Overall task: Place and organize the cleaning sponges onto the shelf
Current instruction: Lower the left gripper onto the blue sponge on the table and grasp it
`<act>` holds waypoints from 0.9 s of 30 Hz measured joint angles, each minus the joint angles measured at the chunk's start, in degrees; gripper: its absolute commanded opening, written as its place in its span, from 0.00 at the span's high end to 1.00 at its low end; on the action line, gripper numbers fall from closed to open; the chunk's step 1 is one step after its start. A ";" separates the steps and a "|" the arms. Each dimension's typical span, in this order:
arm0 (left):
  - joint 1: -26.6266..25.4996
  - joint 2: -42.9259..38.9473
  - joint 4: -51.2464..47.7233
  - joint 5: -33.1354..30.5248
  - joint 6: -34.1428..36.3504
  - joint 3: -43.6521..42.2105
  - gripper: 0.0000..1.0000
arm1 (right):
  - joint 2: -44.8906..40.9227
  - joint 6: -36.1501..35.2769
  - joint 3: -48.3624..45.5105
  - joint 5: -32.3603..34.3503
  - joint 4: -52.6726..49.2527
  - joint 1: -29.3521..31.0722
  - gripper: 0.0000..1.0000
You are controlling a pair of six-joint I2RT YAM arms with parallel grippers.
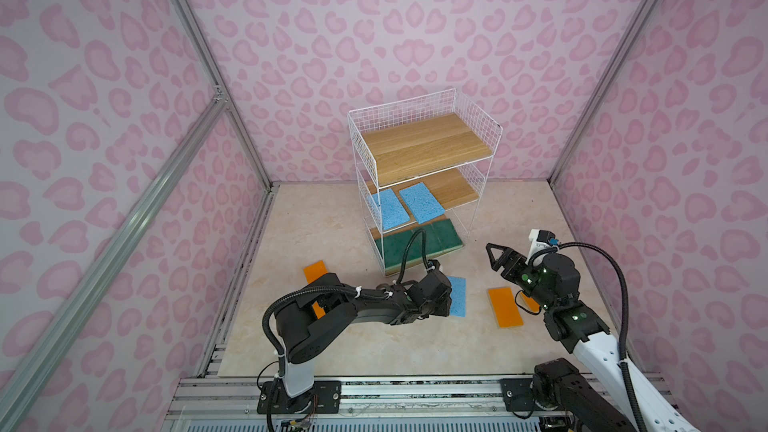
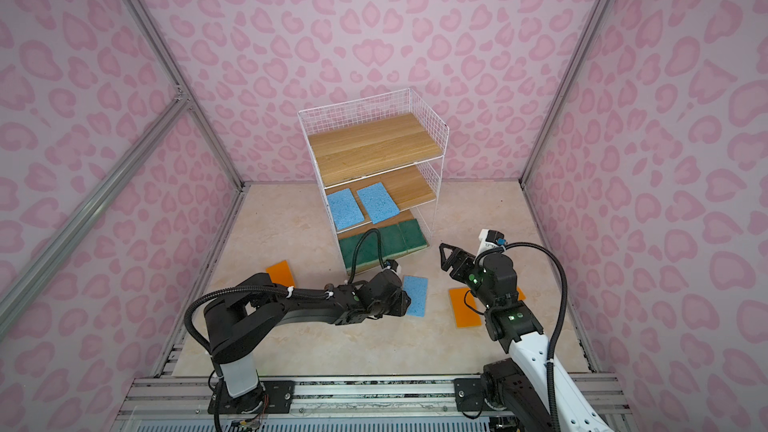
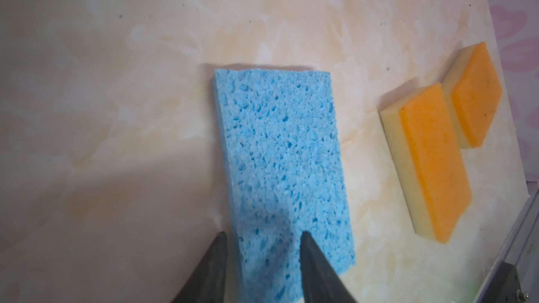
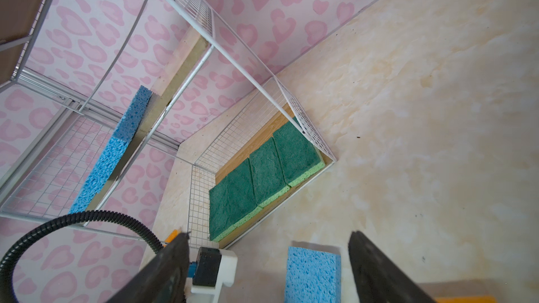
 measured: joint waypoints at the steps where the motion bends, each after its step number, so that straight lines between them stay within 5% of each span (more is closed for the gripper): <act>1: 0.00 0.09 0.15 0.07 -0.22 0.00 0.79 | -0.02 0.02 -0.02 -0.02 0.04 0.00 0.14; 6: 0.00 -0.15 0.68 0.07 -0.87 -0.17 0.96 | -0.72 0.15 -0.61 -0.76 0.04 0.00 0.14; 16: 0.00 -9.03 1.11 -1.86 -3.13 -4.72 0.96 | -0.46 -0.02 -1.01 -1.95 -0.07 1.60 0.13; 27: 0.33 -26.60 -0.33 -11.72 -9.75 -14.67 0.96 | 3.72 -0.02 0.13 -1.49 1.66 9.60 0.14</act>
